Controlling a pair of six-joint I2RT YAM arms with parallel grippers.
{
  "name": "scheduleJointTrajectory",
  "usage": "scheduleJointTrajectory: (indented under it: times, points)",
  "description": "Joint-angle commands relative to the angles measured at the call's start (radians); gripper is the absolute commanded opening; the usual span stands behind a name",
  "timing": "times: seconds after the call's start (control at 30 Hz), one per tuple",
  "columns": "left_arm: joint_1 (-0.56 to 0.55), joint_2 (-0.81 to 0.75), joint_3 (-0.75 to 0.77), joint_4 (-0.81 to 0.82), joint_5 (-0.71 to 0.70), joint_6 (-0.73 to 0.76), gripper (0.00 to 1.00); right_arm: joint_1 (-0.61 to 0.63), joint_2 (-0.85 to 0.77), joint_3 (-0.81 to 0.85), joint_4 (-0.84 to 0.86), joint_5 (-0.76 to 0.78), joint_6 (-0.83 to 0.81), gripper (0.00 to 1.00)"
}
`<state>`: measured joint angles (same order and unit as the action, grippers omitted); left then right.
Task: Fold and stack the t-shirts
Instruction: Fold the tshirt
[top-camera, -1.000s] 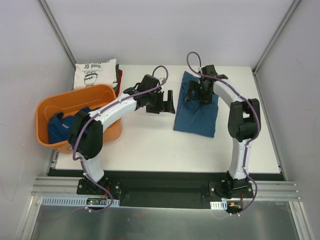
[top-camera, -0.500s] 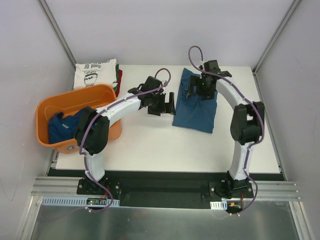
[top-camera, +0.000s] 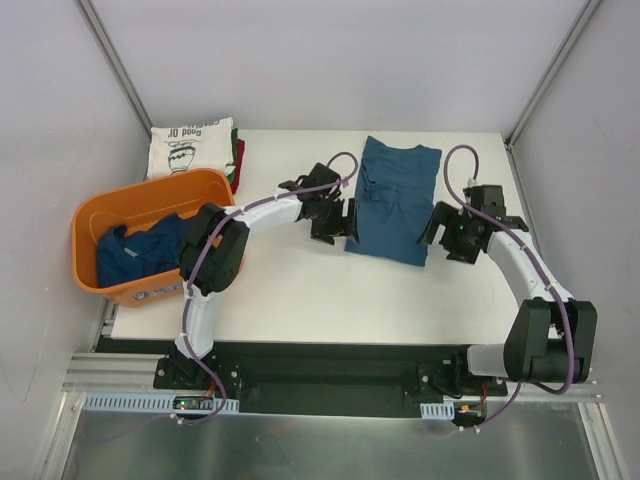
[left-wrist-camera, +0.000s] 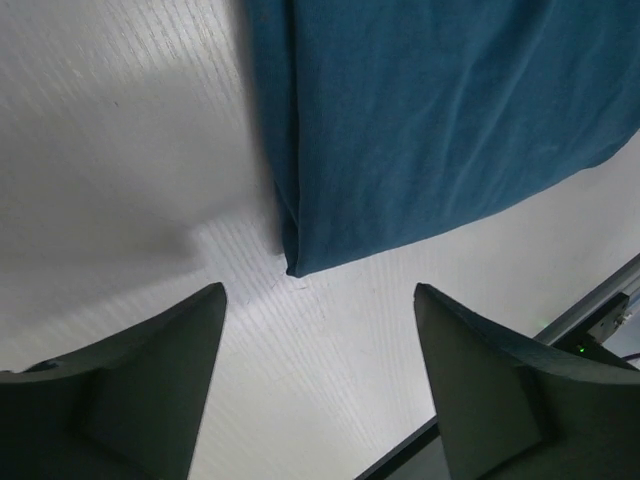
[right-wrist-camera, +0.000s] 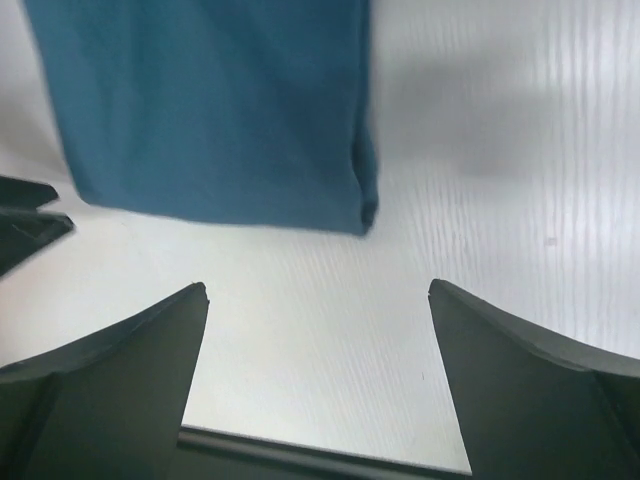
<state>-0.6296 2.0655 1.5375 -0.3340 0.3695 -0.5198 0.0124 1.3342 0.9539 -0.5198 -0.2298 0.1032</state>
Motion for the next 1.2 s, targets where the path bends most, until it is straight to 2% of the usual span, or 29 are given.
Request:
scheduleJointTrajectory:
  times: [0.0,0.07,0.1,0.17,0.2,0.37,0.4,0.43,0.47,0.57,0.63,0.9,0.97,1.17]
  points:
    - [-0.012,0.042,0.050,0.001,0.043,-0.008,0.68,-0.011,-0.082,-0.063,-0.009,-0.065,0.030,0.97]
    - [-0.013,0.065,0.061,0.001,0.040,-0.009,0.65,-0.014,-0.095,-0.079,-0.009,-0.071,0.030,0.97]
    - [-0.016,0.074,0.068,0.003,0.040,-0.011,0.58,-0.032,-0.098,-0.093,-0.008,-0.068,0.032,0.97]
    - [-0.019,0.096,0.076,0.001,0.036,-0.009,0.54,-0.043,-0.096,-0.101,-0.003,-0.072,0.038,0.97]
    - [-0.024,0.103,0.082,0.000,0.029,-0.008,0.47,-0.048,-0.092,-0.101,0.000,-0.075,0.041,0.97]
    - [-0.039,0.134,0.087,0.001,0.029,-0.005,0.30,-0.057,-0.079,-0.103,0.004,-0.094,0.035,0.97]
    - [-0.041,0.139,0.093,0.001,0.032,-0.006,0.25,-0.061,-0.076,-0.106,0.003,-0.101,0.033,0.97]
    - [-0.041,0.145,0.098,0.000,0.037,-0.008,0.08,-0.061,-0.075,-0.109,0.001,-0.109,0.032,0.97]
    - [-0.042,0.148,0.104,0.001,0.039,-0.009,0.00,-0.061,-0.070,-0.112,-0.006,-0.114,0.026,0.97]
    - [-0.044,0.151,0.125,0.003,0.052,0.001,0.00,-0.061,-0.055,-0.119,-0.038,-0.118,-0.008,0.99]
    - [-0.042,0.137,0.122,0.003,0.059,0.004,0.00,-0.058,-0.026,-0.110,-0.066,-0.108,-0.031,0.96]
    - [-0.042,0.096,0.082,0.006,0.060,0.001,0.00,-0.052,0.103,-0.078,-0.011,-0.059,-0.014,0.73]
    - [-0.044,0.094,0.082,0.007,0.063,-0.002,0.00,-0.046,0.157,-0.044,-0.003,-0.054,-0.017,0.62]
    - [-0.044,0.088,0.075,0.009,0.057,-0.003,0.00,-0.022,0.273,0.014,0.013,-0.034,-0.004,0.51]
